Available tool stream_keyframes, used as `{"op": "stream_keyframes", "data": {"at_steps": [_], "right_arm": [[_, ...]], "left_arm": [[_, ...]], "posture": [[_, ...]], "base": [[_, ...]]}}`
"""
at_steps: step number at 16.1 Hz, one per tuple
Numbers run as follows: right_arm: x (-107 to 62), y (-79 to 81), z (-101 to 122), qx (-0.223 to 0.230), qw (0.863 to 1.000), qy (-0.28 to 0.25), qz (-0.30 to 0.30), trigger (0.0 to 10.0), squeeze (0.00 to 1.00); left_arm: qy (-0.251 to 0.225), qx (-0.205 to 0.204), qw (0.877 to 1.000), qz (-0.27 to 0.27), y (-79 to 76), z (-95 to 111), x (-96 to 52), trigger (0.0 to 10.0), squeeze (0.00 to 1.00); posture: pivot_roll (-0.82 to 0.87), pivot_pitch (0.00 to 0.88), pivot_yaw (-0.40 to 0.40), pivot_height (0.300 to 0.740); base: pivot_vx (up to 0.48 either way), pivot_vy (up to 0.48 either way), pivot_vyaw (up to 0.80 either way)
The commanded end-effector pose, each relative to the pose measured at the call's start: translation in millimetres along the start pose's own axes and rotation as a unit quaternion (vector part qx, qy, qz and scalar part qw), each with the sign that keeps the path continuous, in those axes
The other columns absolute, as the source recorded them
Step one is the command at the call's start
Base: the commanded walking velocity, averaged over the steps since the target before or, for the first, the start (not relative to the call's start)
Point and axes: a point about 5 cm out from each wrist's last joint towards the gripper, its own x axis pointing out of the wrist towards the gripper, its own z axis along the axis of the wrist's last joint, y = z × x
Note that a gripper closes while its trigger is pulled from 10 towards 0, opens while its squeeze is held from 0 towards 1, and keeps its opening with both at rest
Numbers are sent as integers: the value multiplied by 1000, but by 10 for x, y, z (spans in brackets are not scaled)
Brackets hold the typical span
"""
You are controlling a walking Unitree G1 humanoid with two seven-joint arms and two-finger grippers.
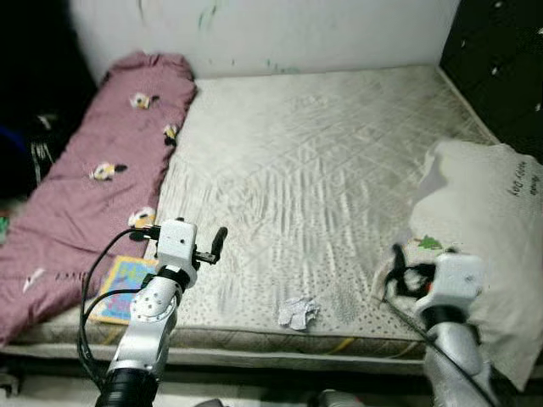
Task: Clean up the room
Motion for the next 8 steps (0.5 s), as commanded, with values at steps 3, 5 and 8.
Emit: {"op": "stream_keyframes", "data": {"at_steps": [3, 5, 8], "right_arm": [[-45, -83, -169, -28, 999, 19, 0, 10000, 0], [-23, -95, -193, -32, 999, 22, 7, 10000, 0], [90, -32, -155, -21, 1000, 12, 15, 10000, 0]], "left_arm": [[12, 18, 1000, 12, 88, -137, -80, 10000, 0], [7, 38, 999, -4, 104, -148, -96, 10000, 0], [18, 48, 999, 4, 271, -166, -130, 10000, 0]], "posture": [[-190, 0, 65, 740], [-164, 0, 33, 740], [-149, 0, 65, 740]], "base": [[0, 0, 0], [0, 0, 0], [0, 0, 0]]}}
